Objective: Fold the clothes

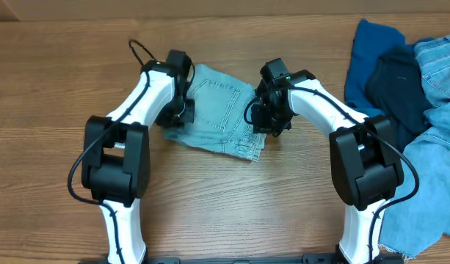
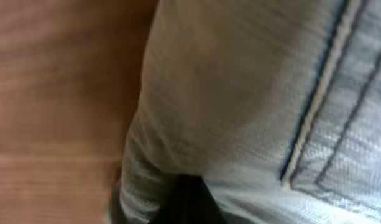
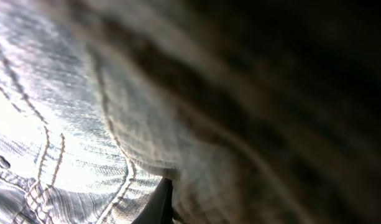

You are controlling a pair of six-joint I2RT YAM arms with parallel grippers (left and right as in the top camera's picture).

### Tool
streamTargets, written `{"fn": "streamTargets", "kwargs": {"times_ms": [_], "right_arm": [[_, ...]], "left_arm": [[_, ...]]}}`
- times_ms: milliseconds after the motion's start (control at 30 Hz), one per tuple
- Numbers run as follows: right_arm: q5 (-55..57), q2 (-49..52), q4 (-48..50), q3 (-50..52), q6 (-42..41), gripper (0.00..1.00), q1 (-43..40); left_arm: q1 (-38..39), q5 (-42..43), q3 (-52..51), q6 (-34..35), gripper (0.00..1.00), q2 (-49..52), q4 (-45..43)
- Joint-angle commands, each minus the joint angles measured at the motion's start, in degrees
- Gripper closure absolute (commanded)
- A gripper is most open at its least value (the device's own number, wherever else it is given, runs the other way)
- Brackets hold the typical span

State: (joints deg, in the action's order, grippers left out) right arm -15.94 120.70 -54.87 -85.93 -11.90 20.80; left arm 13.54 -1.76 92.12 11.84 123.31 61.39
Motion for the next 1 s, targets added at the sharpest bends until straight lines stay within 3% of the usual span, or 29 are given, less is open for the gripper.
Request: {"fn": "streamTargets", "kwargs": {"times_ms": [0, 233, 433, 500, 567, 633, 800, 967], "right_arm": [[3.52, 0.85, -0.96, 0.87, 0.33, 0.94, 0.09], [3.56, 0.85, -0.96, 0.87, 0.33, 0.94, 0.09], [6.78, 0.85, -0.79, 0.87, 0.31, 0.93, -0.04], [8.52, 0.85, -0.22, 0.87, 0.28, 0.93, -0.15], [9.84, 0.85, 1.27, 0.87, 0.33, 0.62, -0.31], [9.92, 0.85, 2.16, 0.85, 0.33, 0.37, -0.28], [10.8, 0.83, 2.23, 0.83, 2.1, 0.35, -0.31], [10.75, 0.83, 2.03, 0.85, 2.08, 0.38, -0.42]], "left_arm": [[-0.13, -7.74, -1.11, 0.61, 0.96, 3.8, 5.88], [-0.17, -7.69, -1.07, 0.66, 0.96, -1.84, 6.08], [-2.12, -7.82, -1.07, 4.68, 0.96, -17.68, 3.39], [-3.15, -7.65, -1.07, 5.07, 0.84, -19.91, 2.4], [-4.44, -7.37, -1.07, 5.14, 0.55, -21.73, 1.75], [-5.01, -5.62, -1.09, 5.16, 0.43, -21.62, 1.49], [-5.75, -1.14, -1.2, 2.45, 0.29, -19.78, -2.93], [-6.25, 0.15, -1.2, -0.13, 0.25, -14.14, -8.74]]}}
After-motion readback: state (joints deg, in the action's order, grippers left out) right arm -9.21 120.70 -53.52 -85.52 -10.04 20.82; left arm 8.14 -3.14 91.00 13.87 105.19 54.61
